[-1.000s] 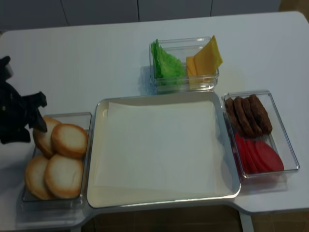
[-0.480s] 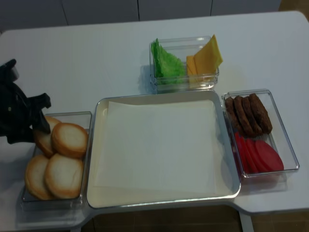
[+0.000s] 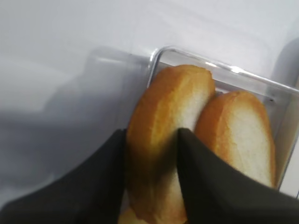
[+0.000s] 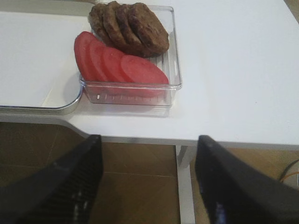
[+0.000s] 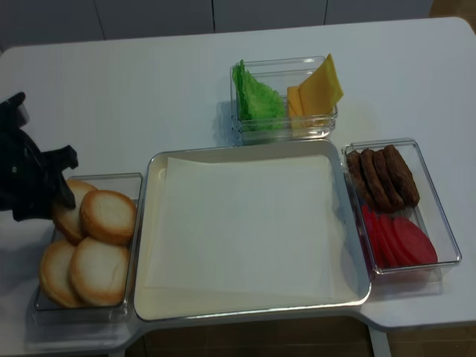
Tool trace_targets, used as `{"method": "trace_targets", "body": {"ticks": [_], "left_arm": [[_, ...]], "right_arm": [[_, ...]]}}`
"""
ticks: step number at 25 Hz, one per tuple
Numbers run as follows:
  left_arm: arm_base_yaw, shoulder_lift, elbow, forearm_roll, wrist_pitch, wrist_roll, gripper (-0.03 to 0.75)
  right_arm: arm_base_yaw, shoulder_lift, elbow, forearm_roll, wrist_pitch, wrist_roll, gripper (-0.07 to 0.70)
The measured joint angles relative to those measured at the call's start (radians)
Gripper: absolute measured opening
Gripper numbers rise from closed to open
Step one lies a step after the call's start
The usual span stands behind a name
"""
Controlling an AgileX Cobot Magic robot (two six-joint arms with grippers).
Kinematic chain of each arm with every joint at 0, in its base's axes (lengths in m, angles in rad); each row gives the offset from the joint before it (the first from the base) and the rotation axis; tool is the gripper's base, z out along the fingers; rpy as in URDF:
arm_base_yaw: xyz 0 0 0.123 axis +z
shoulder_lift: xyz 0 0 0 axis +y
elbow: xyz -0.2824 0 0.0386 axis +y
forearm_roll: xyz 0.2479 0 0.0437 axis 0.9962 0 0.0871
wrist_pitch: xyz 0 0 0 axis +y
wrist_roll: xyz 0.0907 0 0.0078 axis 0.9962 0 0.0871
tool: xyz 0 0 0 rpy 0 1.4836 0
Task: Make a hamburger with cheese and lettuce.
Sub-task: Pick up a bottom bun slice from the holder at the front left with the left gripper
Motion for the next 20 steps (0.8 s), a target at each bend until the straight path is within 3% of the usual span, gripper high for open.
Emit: {"method": "trace_targets", "body": {"ticks": [10, 20], "left_arm": [[0.000, 0.000, 0.000, 0.008, 0.002, 0.019, 0.228], [0.000, 0.000, 0.000, 0.015, 0.017, 0.035, 0.294]], "right_arm": [[0.000, 0.000, 0.000, 0.000, 0.000, -0.002, 0.487], [0.000, 0.000, 0.000, 0.000, 0.000, -0.002, 0.487]]}}
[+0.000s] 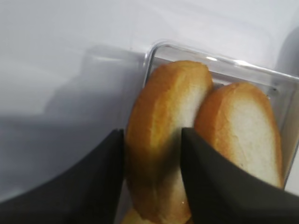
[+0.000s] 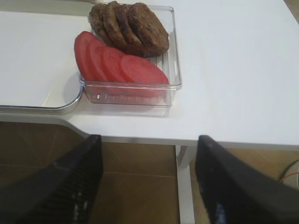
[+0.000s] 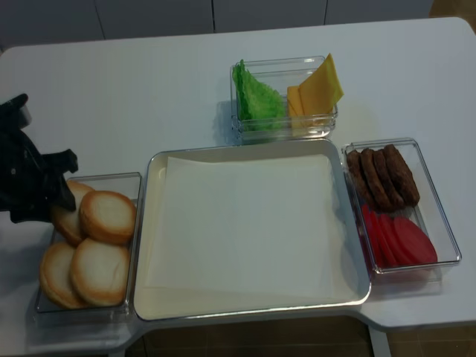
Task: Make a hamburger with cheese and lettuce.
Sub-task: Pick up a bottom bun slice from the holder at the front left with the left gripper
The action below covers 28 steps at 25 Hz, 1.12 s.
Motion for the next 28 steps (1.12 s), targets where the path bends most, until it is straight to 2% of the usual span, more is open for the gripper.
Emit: {"method": "trace_targets", "body": {"ticks": [9, 18, 28], "left_arm": [[0.000, -0.037, 0.000, 0.005, -0.010, 0.004, 0.299], [0.000, -0.037, 0.000, 0.007, 0.024, 0.004, 0.294], [0.000, -0.037, 0.000, 0.008, 0.024, 0.004, 0.152]], "right_arm": [[0.000, 0.000, 0.000, 0.000, 0.000, 0.000, 0.487], [0.000, 0.000, 0.000, 0.000, 0.000, 0.000, 0.487], [0.000, 0.000, 0.000, 0.000, 0.000, 0.000, 0.487]]}}
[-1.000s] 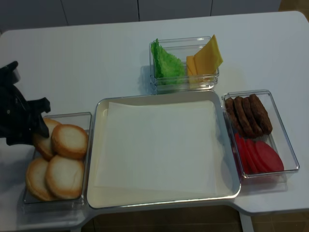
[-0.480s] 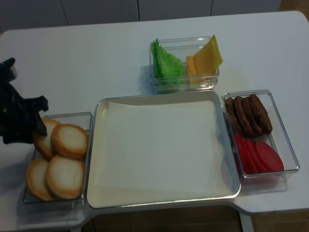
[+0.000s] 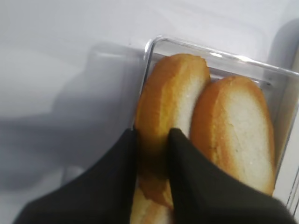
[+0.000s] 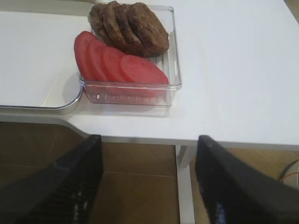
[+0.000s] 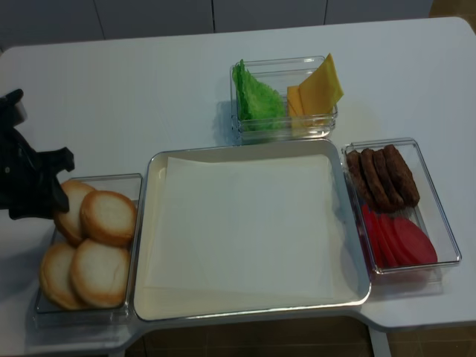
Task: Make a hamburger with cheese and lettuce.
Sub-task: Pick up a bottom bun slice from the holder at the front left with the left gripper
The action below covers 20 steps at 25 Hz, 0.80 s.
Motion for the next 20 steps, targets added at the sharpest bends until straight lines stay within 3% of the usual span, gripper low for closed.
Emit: {"method": "trace_targets", "body": {"ticks": [20], "left_arm": [[0.000, -0.033, 0.000, 0.002, -0.002, 0.017, 0.131]], "right_arm": [[0.000, 0.000, 0.000, 0.000, 0.000, 0.000, 0.487]]}}
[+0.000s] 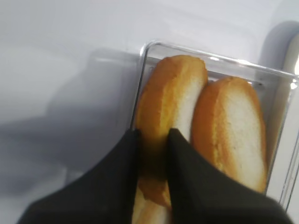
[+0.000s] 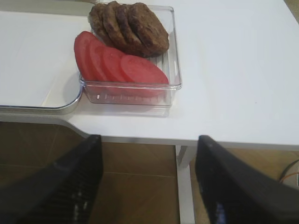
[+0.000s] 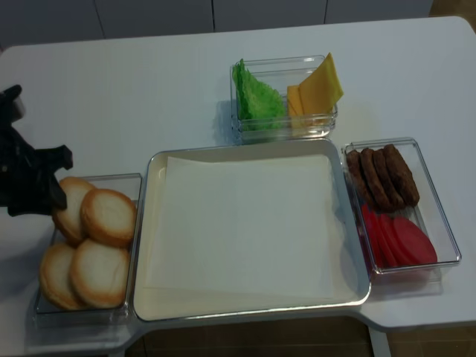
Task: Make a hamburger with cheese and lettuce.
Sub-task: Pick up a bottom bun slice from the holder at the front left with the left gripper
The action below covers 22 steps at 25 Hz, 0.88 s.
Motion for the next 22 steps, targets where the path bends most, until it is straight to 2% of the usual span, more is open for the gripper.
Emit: {"method": "trace_targets", "body": {"ticks": [7, 22], "left_arm": [[0.000, -0.073, 0.000, 0.058, -0.004, 0.006, 0.131], [0.000, -0.201, -0.025, 0.109, 0.022, 0.006, 0.130]], "right_arm": [[0.000, 0.000, 0.000, 0.000, 0.000, 0.000, 0.487], [0.000, 0.000, 0.000, 0.000, 0.002, 0.002, 0.487]]}}
